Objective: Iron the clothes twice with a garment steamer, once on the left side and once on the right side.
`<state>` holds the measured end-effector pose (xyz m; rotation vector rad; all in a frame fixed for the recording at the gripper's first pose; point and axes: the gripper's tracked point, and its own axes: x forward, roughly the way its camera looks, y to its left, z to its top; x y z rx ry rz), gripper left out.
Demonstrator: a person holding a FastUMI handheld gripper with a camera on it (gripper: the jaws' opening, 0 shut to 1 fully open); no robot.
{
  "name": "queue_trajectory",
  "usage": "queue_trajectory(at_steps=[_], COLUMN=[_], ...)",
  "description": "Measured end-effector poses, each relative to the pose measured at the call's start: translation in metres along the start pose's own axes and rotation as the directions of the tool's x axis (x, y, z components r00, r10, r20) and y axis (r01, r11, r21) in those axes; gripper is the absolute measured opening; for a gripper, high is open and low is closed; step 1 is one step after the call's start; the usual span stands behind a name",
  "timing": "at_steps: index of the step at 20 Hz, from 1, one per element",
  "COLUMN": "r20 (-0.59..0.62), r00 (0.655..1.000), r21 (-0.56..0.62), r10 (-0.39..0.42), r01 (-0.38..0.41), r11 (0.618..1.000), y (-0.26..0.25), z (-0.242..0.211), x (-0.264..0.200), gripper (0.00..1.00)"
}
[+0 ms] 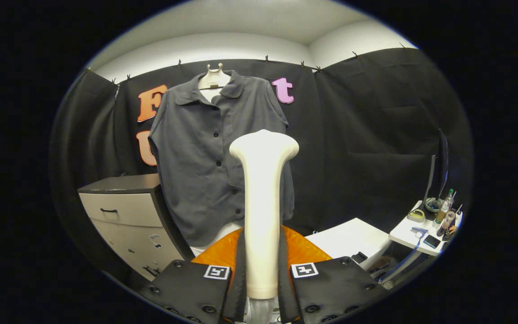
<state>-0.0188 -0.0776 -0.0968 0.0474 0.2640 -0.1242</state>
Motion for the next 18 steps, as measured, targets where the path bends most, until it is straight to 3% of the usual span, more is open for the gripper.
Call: queue_trajectory(at_steps=[7,18], r20=[0.074,0.099], r00=[0.996,0.991], r21=[-0.003,-0.004], r10=[0.058,0.089], r01=[-0.058,-0.089], r11=[0.998,0.996], y=[0.035,0.054], z=[0.052,0.059], x=[-0.033,-0.052], gripper=[0.36,0.36])
